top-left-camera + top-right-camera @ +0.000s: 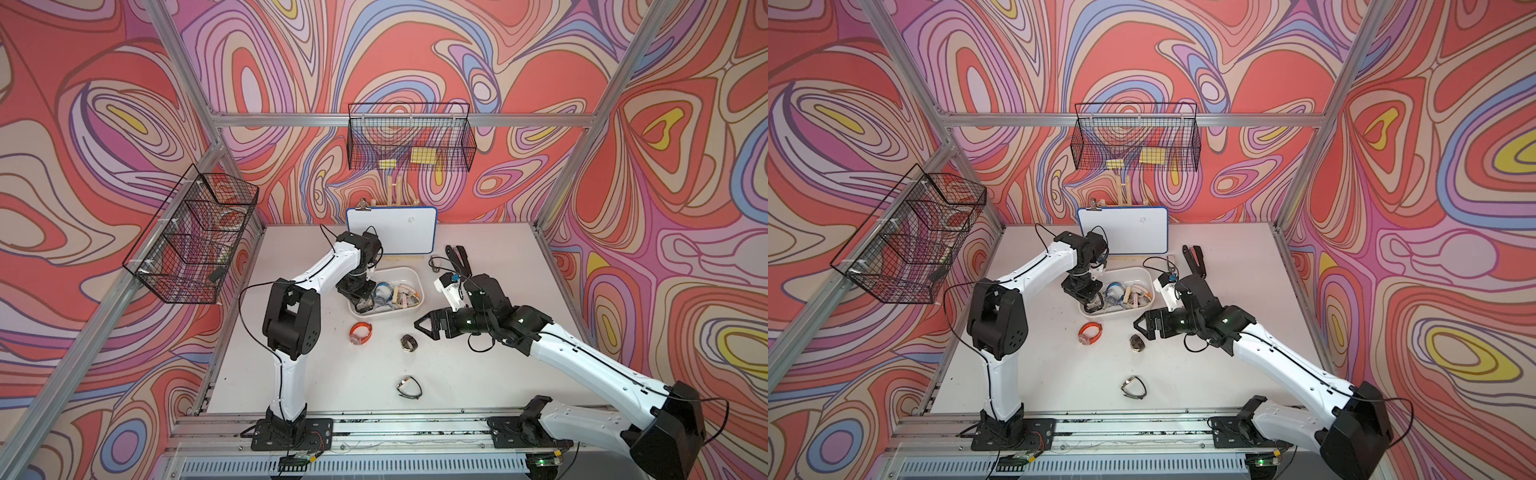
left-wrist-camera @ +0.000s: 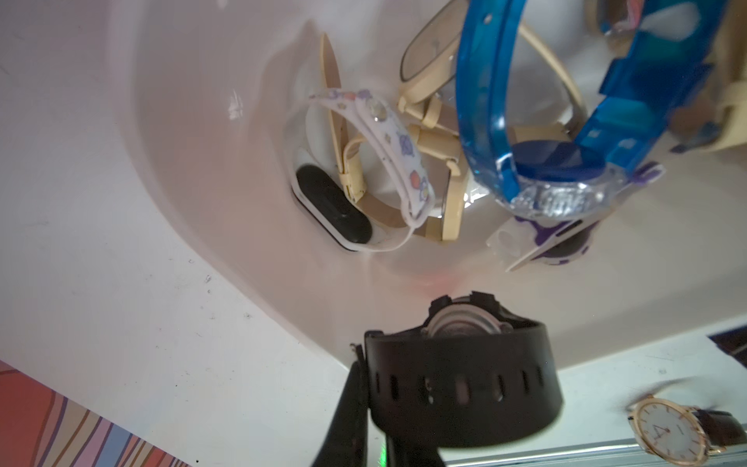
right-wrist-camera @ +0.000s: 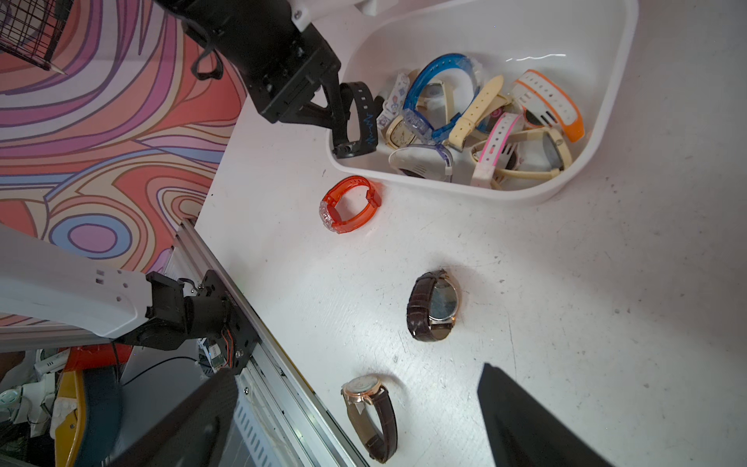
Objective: Put the watch into the storage box
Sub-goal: Place the watch in the storage box.
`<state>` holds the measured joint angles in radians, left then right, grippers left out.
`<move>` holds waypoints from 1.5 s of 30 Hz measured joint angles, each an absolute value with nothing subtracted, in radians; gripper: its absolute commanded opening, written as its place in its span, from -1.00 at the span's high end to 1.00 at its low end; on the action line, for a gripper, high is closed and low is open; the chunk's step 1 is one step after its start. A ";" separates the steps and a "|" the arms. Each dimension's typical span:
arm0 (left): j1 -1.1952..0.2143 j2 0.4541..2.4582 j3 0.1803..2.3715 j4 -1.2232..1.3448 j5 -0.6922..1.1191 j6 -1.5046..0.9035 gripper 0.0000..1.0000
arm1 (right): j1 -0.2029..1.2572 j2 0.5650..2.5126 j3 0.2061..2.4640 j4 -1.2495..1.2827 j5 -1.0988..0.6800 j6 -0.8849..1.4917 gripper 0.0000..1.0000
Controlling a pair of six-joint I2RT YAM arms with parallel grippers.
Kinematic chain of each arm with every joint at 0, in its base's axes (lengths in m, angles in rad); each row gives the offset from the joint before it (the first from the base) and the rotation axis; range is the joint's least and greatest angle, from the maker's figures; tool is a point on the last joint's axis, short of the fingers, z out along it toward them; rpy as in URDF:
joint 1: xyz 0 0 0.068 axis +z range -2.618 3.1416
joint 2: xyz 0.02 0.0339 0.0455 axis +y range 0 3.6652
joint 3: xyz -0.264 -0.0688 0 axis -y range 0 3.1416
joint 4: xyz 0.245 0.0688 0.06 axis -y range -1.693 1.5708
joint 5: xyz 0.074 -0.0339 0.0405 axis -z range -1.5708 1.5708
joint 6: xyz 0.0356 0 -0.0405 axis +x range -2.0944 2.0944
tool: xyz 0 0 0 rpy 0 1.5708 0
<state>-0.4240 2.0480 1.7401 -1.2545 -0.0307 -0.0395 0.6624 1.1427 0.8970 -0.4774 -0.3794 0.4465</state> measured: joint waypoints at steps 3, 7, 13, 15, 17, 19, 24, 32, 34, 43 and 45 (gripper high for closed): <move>-0.424 2.081 1.753 -1.263 -0.030 -0.033 0.88 | 0.662 1.143 0.897 -0.473 -0.382 0.447 -0.96; -0.424 2.123 1.767 -1.268 -0.029 -0.033 0.80 | 0.662 1.143 0.897 -0.471 -0.382 0.446 -0.96; -0.424 2.134 1.791 -1.280 -0.029 -0.033 0.35 | 0.662 1.143 0.897 -0.471 -0.382 0.446 -0.96; -0.425 2.133 1.805 -1.284 -0.027 -0.035 0.21 | 0.662 1.143 0.897 -0.471 -0.382 0.446 -0.96; -0.424 2.124 1.807 -1.285 -0.019 -0.038 0.11 | 0.662 1.143 0.897 -0.471 -0.382 0.446 -0.96; -0.425 2.107 1.807 -1.291 -0.011 -0.043 0.06 | 0.662 1.143 0.896 -0.470 -0.382 0.446 -0.96; -0.424 2.021 1.807 -1.298 -0.006 -0.058 -0.02 | 0.662 1.143 0.896 -0.467 -0.382 0.447 -0.96; -0.424 1.832 1.738 -1.234 0.081 -0.117 0.65 | 0.662 1.143 0.890 -0.464 -0.381 0.447 -0.96; -0.425 1.823 1.705 -1.205 0.111 -0.131 0.72 | 0.662 1.143 0.886 -0.464 -0.381 0.447 -0.96; -0.425 1.912 1.641 -1.087 0.218 -0.171 0.79 | 0.662 1.143 0.882 -0.464 -0.375 0.447 -0.97; -0.425 1.927 1.641 -1.069 0.221 -0.176 0.82 | 0.662 1.143 0.881 -0.464 -0.373 0.447 -0.97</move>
<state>-0.4248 1.9270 1.6405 -1.0691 0.2214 -0.1764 0.6624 1.1431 0.8814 -0.4641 -0.3733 0.4465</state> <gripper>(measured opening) 0.104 0.983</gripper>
